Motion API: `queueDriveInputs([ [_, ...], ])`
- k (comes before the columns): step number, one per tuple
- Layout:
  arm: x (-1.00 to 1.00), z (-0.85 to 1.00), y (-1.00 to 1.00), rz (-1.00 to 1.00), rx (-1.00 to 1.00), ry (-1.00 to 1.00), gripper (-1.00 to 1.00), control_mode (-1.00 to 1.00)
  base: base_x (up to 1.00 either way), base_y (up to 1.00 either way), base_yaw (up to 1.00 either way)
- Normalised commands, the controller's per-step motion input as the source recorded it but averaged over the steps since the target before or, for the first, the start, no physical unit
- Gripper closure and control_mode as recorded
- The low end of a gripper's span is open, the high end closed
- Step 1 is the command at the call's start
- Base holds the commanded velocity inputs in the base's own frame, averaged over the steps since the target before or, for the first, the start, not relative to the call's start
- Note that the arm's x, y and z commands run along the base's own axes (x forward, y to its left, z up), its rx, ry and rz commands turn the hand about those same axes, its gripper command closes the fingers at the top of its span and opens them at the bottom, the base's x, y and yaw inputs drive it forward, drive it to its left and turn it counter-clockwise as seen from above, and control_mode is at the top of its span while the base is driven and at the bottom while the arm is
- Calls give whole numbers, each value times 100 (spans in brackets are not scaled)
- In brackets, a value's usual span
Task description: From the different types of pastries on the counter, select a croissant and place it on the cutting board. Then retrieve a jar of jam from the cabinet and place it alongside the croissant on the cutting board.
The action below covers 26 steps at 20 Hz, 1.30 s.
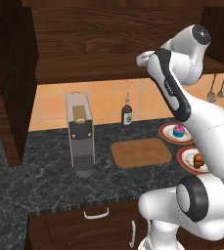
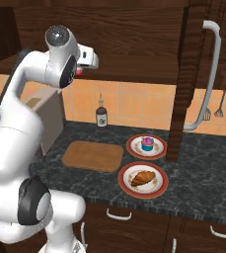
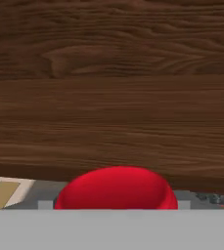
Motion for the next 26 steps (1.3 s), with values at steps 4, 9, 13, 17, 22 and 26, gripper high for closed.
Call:
queueDriveInputs([
  [4,-100,32,-27,11,4,3,100,-100,0,0,0],
  [9,-100,8,-15,21,0,1,100,-100,0,0,0],
  [13,-73,-19,1,12,0,16,100,-100,0,0,0],
  [17,-41,-37,-1,46,0,5,100,-100,0,0,0],
  [22,-19,-41,14,53,0,-1,100,-100,0,0,0],
  [26,-60,-33,53,42,0,-5,100,-100,0,0,0],
])
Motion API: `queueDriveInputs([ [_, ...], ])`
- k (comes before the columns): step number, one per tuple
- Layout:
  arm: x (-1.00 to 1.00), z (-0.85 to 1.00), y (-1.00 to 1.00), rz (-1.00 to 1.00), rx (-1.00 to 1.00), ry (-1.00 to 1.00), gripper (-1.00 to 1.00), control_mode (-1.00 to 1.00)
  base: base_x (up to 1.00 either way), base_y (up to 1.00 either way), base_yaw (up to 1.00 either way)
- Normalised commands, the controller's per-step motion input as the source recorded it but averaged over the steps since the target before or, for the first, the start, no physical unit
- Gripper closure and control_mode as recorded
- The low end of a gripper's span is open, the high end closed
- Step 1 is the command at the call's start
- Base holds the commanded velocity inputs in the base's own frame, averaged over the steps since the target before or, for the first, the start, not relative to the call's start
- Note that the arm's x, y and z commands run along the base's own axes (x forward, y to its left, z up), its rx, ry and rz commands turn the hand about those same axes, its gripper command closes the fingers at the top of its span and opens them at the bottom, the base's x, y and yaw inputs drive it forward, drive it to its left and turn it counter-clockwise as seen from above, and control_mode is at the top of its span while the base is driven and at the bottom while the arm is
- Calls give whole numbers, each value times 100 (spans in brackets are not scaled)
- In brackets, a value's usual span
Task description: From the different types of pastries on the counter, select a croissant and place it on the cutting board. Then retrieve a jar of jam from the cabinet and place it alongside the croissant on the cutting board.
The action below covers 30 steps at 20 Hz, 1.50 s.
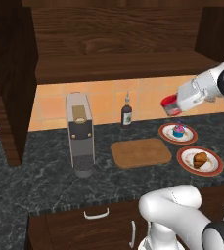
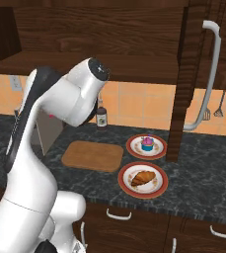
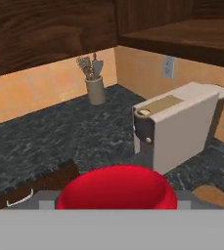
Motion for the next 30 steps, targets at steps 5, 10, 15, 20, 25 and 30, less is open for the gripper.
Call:
queueDriveInputs([
  [5,-59,-36,38,34,0,-11,100,-100,0,0,0],
  [10,-14,-35,25,22,0,-5,100,-100,0,0,0],
  [15,19,-18,16,4,0,0,100,-100,0,0,0],
  [20,86,-66,0,1,0,0,100,-100,0,0,0],
  [25,63,-69,-6,12,0,-3,100,-100,0,0,0],
  [30,34,-67,-17,21,0,-2,100,-100,0,0,0],
])
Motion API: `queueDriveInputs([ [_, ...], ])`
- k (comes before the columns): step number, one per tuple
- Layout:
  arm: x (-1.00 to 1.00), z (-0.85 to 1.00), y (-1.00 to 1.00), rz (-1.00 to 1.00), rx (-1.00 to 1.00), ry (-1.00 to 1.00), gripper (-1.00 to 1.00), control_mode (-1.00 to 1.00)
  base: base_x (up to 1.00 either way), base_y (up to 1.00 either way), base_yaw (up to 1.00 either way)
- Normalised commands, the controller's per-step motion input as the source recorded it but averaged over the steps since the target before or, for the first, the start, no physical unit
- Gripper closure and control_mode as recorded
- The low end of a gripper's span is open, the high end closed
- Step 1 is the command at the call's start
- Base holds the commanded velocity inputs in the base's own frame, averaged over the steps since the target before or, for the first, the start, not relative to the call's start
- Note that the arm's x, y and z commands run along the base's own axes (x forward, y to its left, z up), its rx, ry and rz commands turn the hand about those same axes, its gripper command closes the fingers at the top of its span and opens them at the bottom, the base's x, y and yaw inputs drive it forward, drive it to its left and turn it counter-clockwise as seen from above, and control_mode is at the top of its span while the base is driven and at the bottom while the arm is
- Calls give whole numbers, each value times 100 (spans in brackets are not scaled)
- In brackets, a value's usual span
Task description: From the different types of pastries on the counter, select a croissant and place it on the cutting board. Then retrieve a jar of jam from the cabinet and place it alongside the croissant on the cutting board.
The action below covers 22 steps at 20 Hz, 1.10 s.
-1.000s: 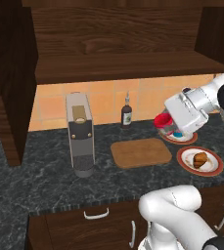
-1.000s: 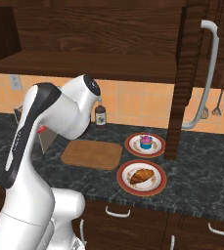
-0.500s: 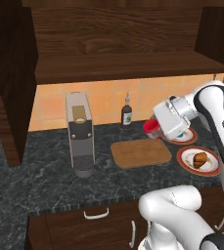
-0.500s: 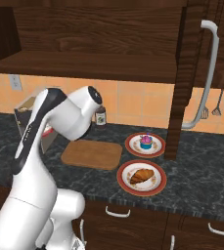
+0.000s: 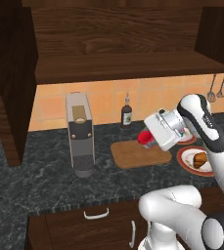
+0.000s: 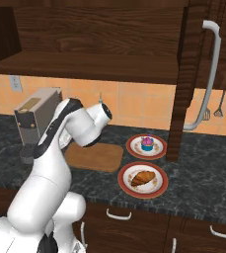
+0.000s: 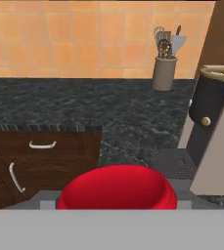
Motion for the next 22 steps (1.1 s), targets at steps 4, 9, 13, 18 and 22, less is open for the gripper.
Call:
queueDriveInputs([
  [4,75,-55,-1,1,0,0,100,-100,0,0,0],
  [9,62,-59,0,-3,0,0,100,-100,0,0,0],
  [13,55,-44,0,0,2,0,100,-100,0,0,0],
  [18,63,-8,0,0,4,4,100,-100,0,0,0],
  [22,32,-35,-2,0,1,2,100,-100,0,0,0],
])
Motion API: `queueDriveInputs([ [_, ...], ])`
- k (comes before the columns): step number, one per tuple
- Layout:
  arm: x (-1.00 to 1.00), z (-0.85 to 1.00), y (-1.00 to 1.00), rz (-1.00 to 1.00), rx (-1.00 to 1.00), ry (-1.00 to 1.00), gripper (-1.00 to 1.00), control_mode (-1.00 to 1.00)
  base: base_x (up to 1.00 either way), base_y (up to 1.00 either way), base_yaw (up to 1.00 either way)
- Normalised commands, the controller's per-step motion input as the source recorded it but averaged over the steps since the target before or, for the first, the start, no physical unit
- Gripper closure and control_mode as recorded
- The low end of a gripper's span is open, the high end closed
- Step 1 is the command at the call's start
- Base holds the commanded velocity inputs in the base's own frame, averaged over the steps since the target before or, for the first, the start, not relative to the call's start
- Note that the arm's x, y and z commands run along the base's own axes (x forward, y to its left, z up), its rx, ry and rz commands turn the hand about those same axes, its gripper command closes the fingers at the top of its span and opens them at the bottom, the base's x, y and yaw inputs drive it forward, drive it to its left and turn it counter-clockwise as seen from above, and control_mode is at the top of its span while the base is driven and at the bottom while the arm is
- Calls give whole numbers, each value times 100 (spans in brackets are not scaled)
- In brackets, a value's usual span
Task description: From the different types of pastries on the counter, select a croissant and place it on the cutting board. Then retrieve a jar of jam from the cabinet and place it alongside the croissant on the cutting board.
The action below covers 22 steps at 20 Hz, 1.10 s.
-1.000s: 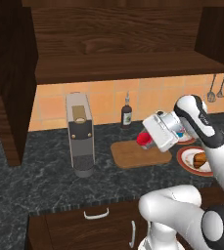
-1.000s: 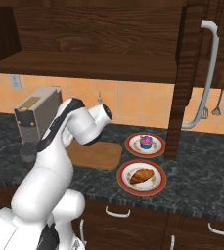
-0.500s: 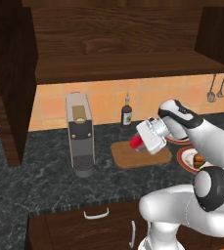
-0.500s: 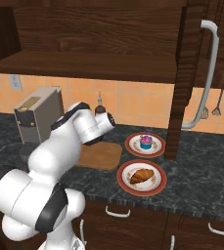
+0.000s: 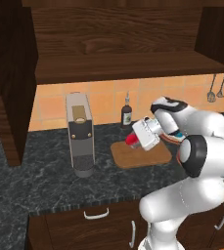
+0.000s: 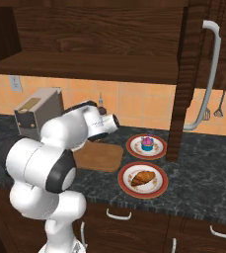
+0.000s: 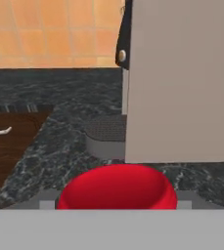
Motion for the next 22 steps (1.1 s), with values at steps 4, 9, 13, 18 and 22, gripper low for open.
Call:
queueDriveInputs([
  [4,7,-49,-3,0,0,0,100,-100,0,0,0],
  [9,27,-37,0,-2,2,0,100,-100,0,0,0],
  [13,42,-44,4,-8,3,0,100,-100,0,0,0],
  [18,5,-37,14,-3,10,0,100,-100,0,0,0],
  [22,55,-35,13,0,2,-12,100,-100,0,0,0],
])
